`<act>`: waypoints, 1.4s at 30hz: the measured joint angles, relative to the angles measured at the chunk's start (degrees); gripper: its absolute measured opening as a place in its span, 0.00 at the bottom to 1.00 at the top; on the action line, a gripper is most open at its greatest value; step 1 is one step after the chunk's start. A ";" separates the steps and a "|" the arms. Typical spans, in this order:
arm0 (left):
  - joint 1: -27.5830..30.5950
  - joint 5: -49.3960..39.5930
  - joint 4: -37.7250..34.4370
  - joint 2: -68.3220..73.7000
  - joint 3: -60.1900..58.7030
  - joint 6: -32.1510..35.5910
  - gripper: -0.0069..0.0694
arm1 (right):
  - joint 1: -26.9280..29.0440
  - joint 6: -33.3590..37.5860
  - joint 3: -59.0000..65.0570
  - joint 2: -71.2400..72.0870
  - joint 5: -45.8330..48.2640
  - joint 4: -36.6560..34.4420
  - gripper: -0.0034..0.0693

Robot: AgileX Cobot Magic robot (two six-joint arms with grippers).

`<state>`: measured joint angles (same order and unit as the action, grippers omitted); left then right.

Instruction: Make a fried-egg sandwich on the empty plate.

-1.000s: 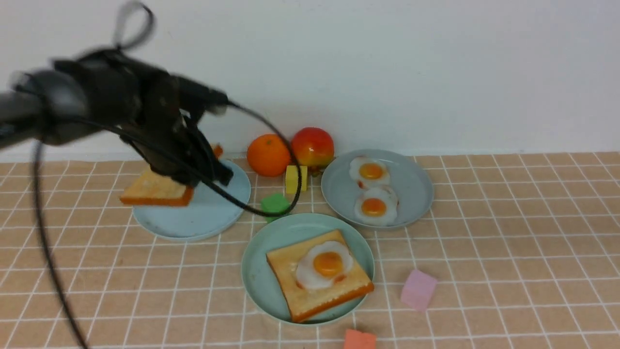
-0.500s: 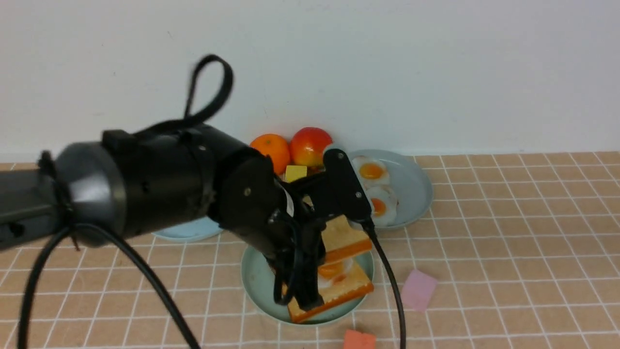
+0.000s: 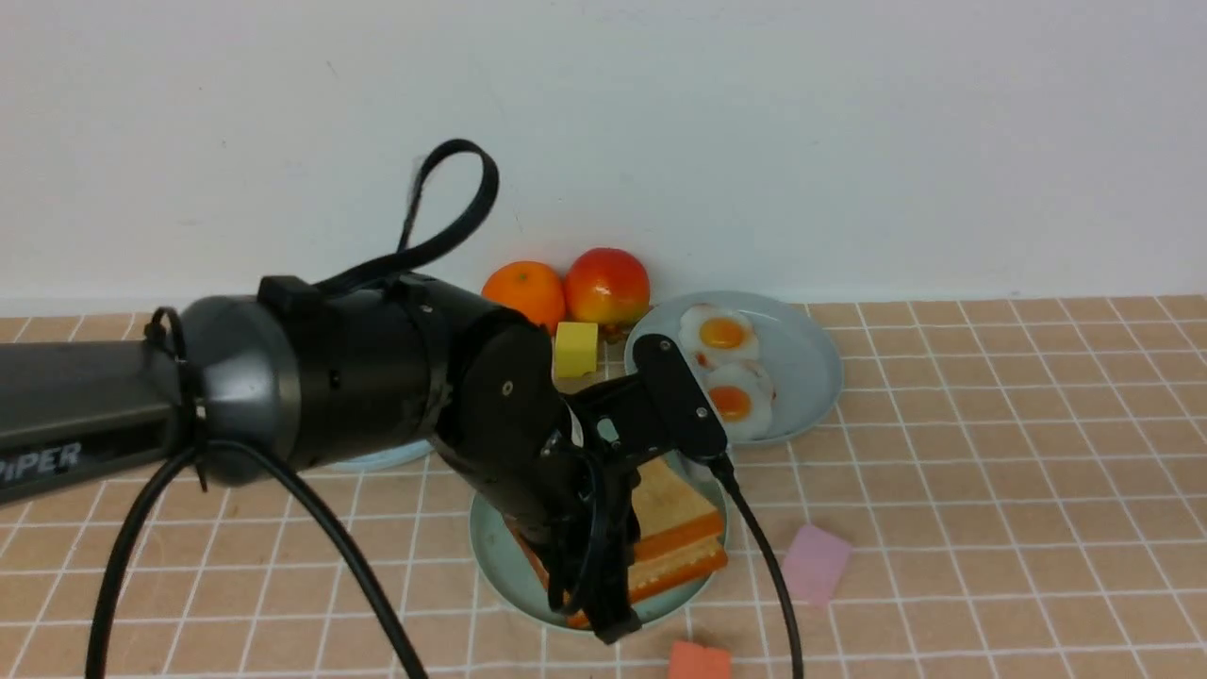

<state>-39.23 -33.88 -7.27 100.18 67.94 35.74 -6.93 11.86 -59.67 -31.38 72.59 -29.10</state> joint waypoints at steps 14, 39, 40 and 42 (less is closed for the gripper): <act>0.00 0.77 -2.51 2.51 0.00 3.93 0.15 | 0.00 0.00 0.00 0.00 0.00 0.12 0.08; 0.00 -2.61 -6.97 -1.63 0.00 5.27 0.56 | 0.00 0.00 0.00 0.00 0.00 0.48 0.10; 0.00 -2.78 -7.02 -3.98 0.00 4.43 0.51 | 0.00 0.00 0.00 0.00 -0.13 0.80 0.10; 0.00 -2.94 -7.02 -9.25 0.00 1.60 0.36 | 0.00 0.00 0.00 0.00 -0.88 1.94 0.10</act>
<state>-39.23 -36.82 -14.30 90.93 67.94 37.33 -6.93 11.86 -59.67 -31.38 71.71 -27.16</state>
